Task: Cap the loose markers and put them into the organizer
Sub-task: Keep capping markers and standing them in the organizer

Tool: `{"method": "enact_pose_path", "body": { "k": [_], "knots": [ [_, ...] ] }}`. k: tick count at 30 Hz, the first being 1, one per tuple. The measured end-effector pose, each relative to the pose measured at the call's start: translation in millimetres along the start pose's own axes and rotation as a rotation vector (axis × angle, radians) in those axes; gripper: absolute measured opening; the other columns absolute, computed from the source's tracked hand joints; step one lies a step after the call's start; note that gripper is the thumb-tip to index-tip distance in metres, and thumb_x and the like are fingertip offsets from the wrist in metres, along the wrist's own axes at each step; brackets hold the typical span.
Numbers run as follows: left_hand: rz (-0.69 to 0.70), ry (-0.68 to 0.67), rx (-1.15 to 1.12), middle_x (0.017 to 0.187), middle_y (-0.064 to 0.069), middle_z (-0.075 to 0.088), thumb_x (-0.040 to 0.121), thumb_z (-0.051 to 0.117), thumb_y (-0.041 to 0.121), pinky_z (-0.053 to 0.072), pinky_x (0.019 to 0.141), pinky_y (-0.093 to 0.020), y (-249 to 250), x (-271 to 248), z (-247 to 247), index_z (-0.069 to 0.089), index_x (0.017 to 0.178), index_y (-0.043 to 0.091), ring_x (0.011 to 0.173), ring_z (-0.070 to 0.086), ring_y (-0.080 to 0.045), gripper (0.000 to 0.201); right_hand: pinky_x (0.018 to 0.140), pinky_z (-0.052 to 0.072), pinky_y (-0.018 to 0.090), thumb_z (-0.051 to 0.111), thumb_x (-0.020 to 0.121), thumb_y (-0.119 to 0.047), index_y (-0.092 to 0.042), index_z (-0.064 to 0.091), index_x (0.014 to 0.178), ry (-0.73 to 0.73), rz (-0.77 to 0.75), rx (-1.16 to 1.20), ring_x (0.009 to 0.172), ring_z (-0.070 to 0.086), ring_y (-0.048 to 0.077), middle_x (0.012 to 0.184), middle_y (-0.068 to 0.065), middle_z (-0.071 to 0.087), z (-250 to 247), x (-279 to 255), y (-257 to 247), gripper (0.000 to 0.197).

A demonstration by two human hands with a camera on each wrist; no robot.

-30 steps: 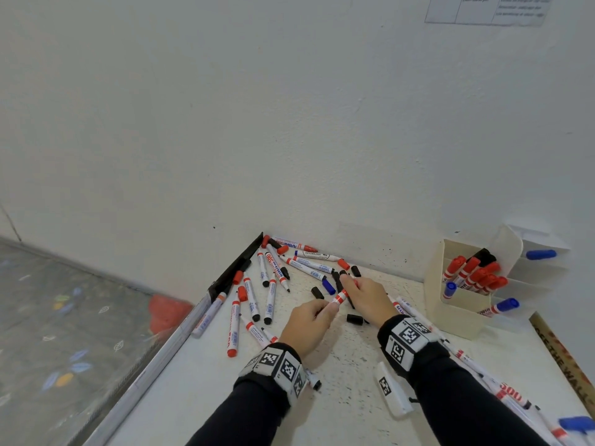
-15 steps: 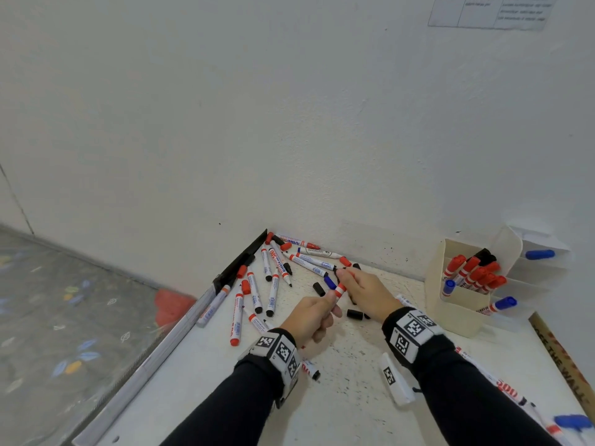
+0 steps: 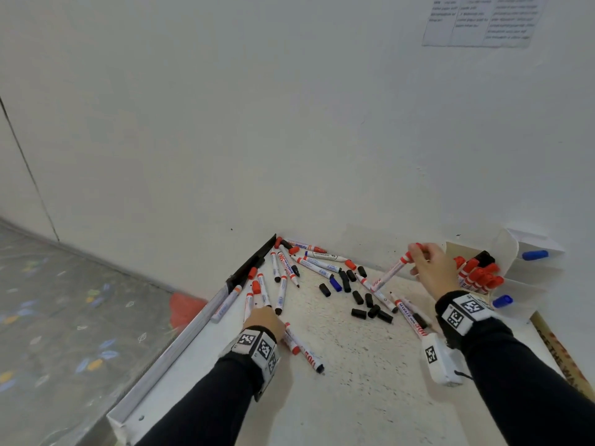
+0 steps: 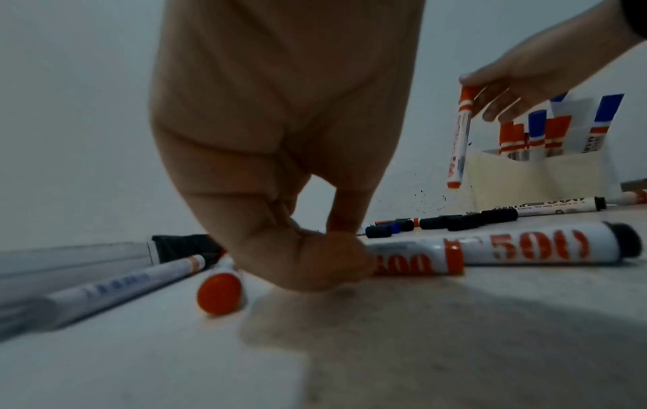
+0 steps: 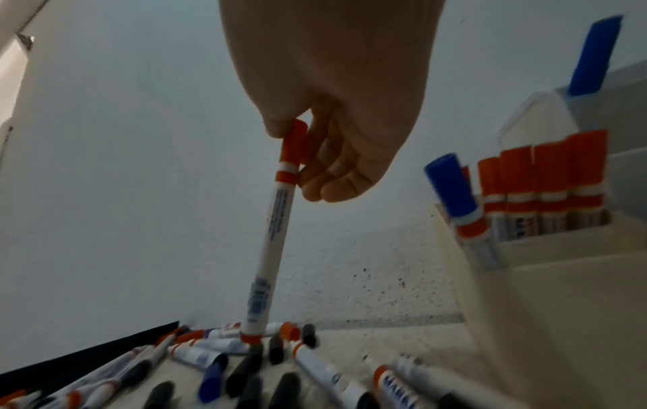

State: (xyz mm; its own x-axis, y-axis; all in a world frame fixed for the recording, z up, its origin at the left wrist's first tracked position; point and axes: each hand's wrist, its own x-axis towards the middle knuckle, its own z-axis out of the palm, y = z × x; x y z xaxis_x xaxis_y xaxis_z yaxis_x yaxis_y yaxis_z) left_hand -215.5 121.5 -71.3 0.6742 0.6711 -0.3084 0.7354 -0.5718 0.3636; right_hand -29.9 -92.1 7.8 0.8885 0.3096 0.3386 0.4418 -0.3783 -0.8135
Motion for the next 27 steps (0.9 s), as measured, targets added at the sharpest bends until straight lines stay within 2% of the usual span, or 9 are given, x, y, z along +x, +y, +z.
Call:
{"method": "enact_pose_path", "body": {
  "k": [2, 6, 10, 14, 16, 19, 21, 24, 27],
  "knots": [
    [-0.023, -0.005, -0.066, 0.116, -0.006, 0.056, 0.094, 0.046, 0.033, 0.045, 0.085, -0.021, 6, 3, 7, 0.046, 0.124, 0.005, 0.101, 0.056, -0.017, 0.041, 0.065, 0.046, 0.03, 0.045, 0.096, -0.027, -0.009, 0.052, 0.102, 0.096, 0.012, -0.016, 0.069, 0.058, 0.023, 0.091, 0.011, 0.062, -16, 10, 4, 0.02],
    [-0.105, -0.045, -0.366, 0.093, -0.004, 0.053, 0.087, 0.06, 0.029, 0.042, 0.05, -0.016, 22, 10, 19, 0.035, 0.124, 0.003, 0.067, 0.052, -0.011, 0.052, 0.082, 0.049, 0.039, 0.043, 0.096, -0.027, -0.01, 0.051, 0.113, 0.253, 0.065, -0.156, 0.084, 0.06, 0.03, 0.098, 0.012, 0.063, -56, 23, 10, 0.025],
    [-0.177, -0.07, -0.549, 0.097, -0.01, 0.061, 0.082, 0.068, 0.022, 0.043, 0.041, -0.02, 33, 17, 28, 0.033, 0.117, 0.005, 0.053, 0.054, -0.013, 0.053, 0.091, 0.041, 0.037, 0.04, 0.097, -0.013, 0.002, 0.051, 0.119, 0.384, 0.08, -0.229, 0.107, 0.053, 0.036, 0.116, 0.024, 0.057, -88, 30, 13, 0.029],
    [-0.208, -0.058, -0.615, 0.094, -0.013, 0.067, 0.076, 0.073, 0.024, 0.051, 0.047, -0.024, 38, 26, 30, 0.042, 0.111, 0.003, 0.056, 0.059, -0.017, 0.051, 0.082, 0.037, 0.028, 0.036, 0.096, -0.003, 0.003, 0.05, 0.121, 0.381, 0.098, -0.285, 0.107, 0.052, 0.034, 0.116, 0.024, 0.055, -97, 33, 21, 0.029],
    [-0.224, -0.074, -0.655, 0.091, -0.015, 0.068, 0.078, 0.072, 0.02, 0.053, 0.046, -0.026, 40, 26, 29, 0.045, 0.108, 0.002, 0.054, 0.061, -0.018, 0.045, 0.08, 0.037, 0.028, 0.033, 0.097, -0.002, 0.001, 0.049, 0.123, 0.334, 0.093, -0.316, 0.104, 0.054, 0.034, 0.114, 0.022, 0.057, -96, 34, 27, 0.031],
    [-0.25, -0.071, -0.713, 0.087, -0.018, 0.069, 0.079, 0.071, 0.013, 0.06, 0.065, -0.037, 42, 25, 29, 0.046, 0.088, 0.002, 0.062, 0.065, -0.024, 0.029, 0.089, 0.043, 0.036, 0.037, 0.098, -0.011, -0.001, 0.05, 0.125, 0.237, 0.064, -0.408, 0.108, 0.054, 0.035, 0.118, 0.023, 0.056, -92, 33, 32, 0.032],
    [-0.256, -0.031, -0.78, 0.084, -0.019, 0.069, 0.075, 0.073, 0.012, 0.06, 0.068, -0.04, 42, 26, 30, 0.047, 0.091, 0.0, 0.069, 0.07, -0.028, 0.033, 0.093, 0.043, 0.038, 0.042, 0.096, -0.012, -0.001, 0.051, 0.125, 0.219, 0.035, -0.416, 0.11, 0.054, 0.034, 0.119, 0.023, 0.056, -89, 33, 35, 0.032],
    [-0.254, -0.001, -0.819, 0.083, -0.016, 0.069, 0.074, 0.075, 0.018, 0.06, 0.071, -0.039, 41, 26, 30, 0.051, 0.102, -0.001, 0.075, 0.071, -0.027, 0.042, 0.077, 0.045, 0.03, 0.05, 0.093, -0.01, -0.001, 0.053, 0.111, 0.287, -0.009, -0.323, 0.095, 0.061, 0.032, 0.105, 0.021, 0.062, -86, 31, 33, 0.021],
    [-0.249, -0.031, -0.832, 0.081, -0.013, 0.068, 0.078, 0.07, 0.025, 0.058, 0.079, -0.039, 36, 29, 29, 0.056, 0.093, 0.003, 0.083, 0.07, -0.025, 0.031, 0.074, 0.043, 0.029, 0.051, 0.092, -0.009, -0.001, 0.054, 0.102, 0.321, -0.063, -0.307, 0.082, 0.058, 0.027, 0.097, 0.018, 0.062, -84, 30, 31, 0.013]
  ]
}}
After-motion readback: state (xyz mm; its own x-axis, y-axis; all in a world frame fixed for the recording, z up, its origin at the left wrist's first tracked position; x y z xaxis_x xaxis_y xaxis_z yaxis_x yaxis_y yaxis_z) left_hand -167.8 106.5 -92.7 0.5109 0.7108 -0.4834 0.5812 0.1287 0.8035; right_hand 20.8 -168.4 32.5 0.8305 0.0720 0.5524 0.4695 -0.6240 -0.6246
